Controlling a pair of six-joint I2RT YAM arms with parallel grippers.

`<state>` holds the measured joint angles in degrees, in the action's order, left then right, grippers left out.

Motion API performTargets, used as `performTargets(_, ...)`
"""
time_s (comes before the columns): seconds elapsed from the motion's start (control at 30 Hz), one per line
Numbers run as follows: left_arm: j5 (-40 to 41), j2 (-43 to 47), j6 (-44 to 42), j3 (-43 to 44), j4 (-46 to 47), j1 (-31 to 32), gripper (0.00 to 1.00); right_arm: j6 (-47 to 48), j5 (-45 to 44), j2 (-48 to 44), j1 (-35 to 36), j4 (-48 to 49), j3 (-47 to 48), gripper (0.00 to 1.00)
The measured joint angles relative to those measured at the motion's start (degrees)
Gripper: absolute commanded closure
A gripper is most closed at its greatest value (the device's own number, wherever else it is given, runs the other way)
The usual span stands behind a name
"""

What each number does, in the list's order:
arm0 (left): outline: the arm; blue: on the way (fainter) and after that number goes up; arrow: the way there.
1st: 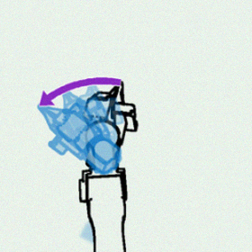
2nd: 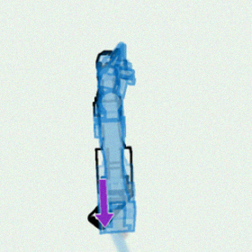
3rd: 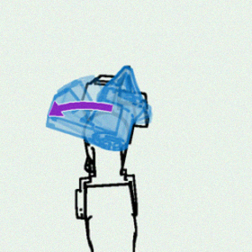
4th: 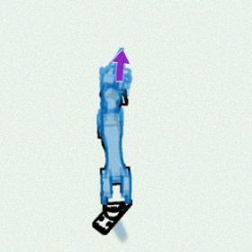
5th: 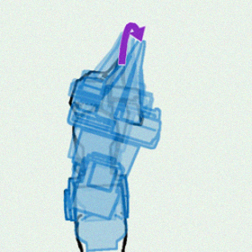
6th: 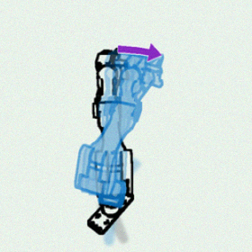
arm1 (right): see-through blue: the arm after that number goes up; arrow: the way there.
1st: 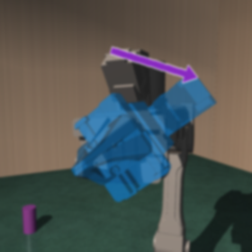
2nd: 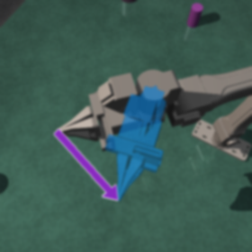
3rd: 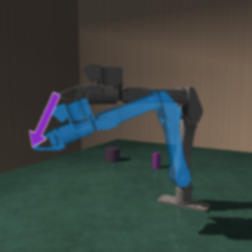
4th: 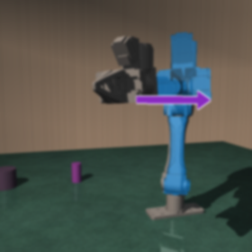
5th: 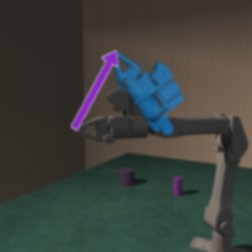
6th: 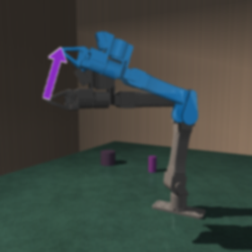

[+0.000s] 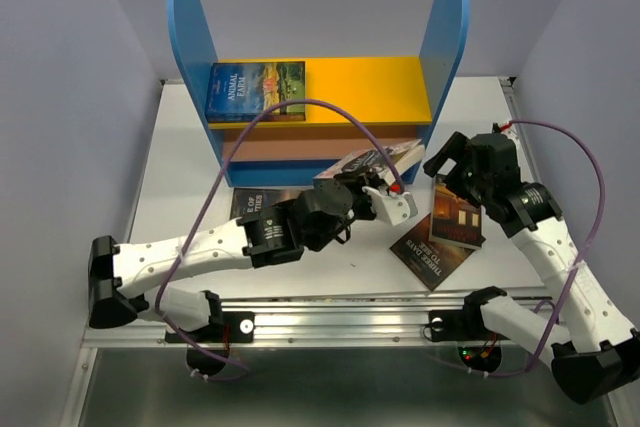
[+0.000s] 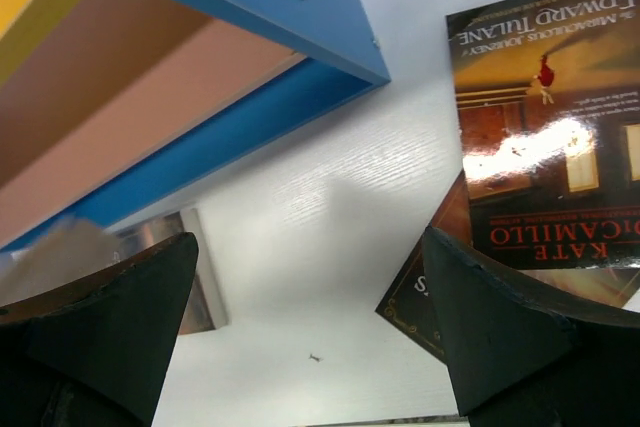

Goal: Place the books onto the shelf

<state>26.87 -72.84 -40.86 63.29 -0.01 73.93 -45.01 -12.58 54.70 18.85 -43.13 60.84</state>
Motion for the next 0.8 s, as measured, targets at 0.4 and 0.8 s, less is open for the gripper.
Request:
performTargets(0.4, -2.49, 2.51, -7.76, 24.39, -13.31, 1.22, 1.00, -0.17, -2.69, -2.93, 0.00, -1.55, -5.40, 0.00)
performTargets(0.8, 9.75, -13.94, -22.43, 44.59, -12.07, -9.29, 1.00, -0.26, -2.69, -3.80, 0.00, -1.75, -7.45, 0.00)
